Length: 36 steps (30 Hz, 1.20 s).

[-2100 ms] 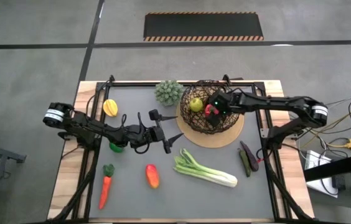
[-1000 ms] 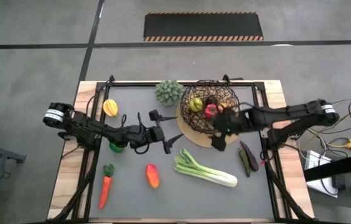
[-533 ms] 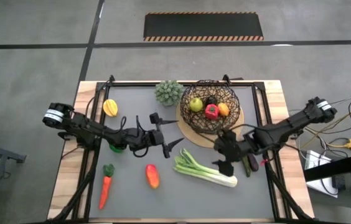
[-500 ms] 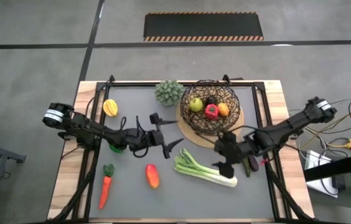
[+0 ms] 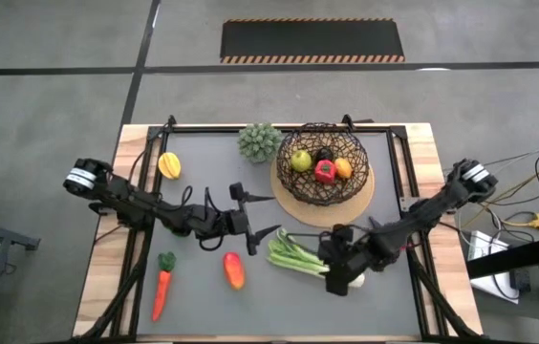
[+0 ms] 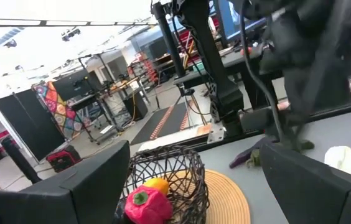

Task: Build produce basket
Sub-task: Put the green celery into the black wire basket

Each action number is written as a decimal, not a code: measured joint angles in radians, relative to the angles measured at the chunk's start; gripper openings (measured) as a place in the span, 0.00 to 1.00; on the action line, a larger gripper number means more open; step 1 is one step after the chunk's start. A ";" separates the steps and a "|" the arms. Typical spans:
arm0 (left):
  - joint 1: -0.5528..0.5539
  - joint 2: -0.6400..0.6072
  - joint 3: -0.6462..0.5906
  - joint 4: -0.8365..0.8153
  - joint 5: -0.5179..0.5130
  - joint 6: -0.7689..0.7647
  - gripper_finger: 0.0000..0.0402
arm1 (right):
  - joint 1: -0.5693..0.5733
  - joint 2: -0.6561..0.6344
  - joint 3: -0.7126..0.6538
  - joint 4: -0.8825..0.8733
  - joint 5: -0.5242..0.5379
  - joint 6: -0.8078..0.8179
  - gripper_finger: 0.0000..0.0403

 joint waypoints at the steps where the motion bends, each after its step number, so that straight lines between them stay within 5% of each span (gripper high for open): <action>1: -0.003 -0.001 0.000 -0.002 0.000 0.000 0.84 | 0.001 0.025 0.000 0.003 0.000 -0.003 0.81; 23: -0.013 -0.003 -0.001 -0.001 0.001 0.001 0.84 | 0.012 0.240 0.001 0.033 -0.001 -0.017 0.79; 36: -0.013 -0.003 -0.001 -0.001 0.001 0.002 0.84 | 0.012 0.241 0.001 0.040 0.003 -0.015 0.36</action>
